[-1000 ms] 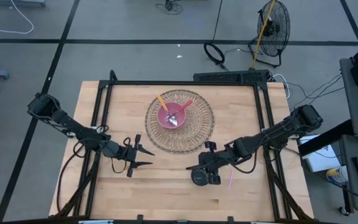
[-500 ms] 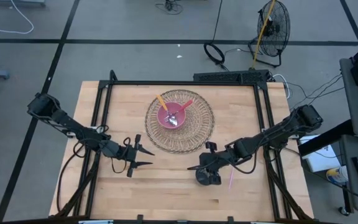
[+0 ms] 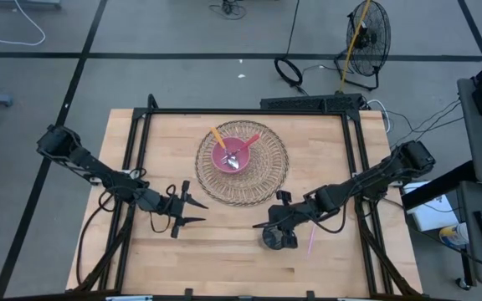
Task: Pick & Place Utensil
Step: Put the blue cup on the woven mat to the right of the pink bowl
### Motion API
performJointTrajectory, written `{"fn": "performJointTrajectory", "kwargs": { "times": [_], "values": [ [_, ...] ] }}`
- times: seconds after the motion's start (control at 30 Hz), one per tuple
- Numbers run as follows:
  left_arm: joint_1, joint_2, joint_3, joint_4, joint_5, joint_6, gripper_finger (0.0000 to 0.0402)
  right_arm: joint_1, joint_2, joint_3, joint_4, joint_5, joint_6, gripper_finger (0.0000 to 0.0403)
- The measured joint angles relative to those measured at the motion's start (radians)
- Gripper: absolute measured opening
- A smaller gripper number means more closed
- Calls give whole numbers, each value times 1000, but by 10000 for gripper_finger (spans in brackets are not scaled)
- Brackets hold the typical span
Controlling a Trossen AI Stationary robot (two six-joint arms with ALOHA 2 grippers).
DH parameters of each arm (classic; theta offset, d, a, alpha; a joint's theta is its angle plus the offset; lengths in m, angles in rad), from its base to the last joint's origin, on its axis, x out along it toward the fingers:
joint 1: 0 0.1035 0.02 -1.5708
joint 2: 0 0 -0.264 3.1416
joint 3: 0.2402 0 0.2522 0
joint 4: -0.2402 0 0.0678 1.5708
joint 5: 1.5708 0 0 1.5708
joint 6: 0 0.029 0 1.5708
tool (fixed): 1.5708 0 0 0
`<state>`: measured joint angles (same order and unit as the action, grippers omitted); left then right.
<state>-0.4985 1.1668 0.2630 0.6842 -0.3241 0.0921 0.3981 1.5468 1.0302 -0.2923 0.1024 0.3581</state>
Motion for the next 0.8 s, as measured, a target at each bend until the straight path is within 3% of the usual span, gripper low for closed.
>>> {"fn": "performJointTrajectory", "kwargs": {
  "times": [0.43, 0.8],
  "values": [
    [0, 0, 0, 0, 0, 0, 170, -28, -29, -1, -6, -2, -23, 6],
    [1, 0, 0, -1, 0, 2, 170, -124, -215, 0, -151, 61, -92, 6]
  ]
}}
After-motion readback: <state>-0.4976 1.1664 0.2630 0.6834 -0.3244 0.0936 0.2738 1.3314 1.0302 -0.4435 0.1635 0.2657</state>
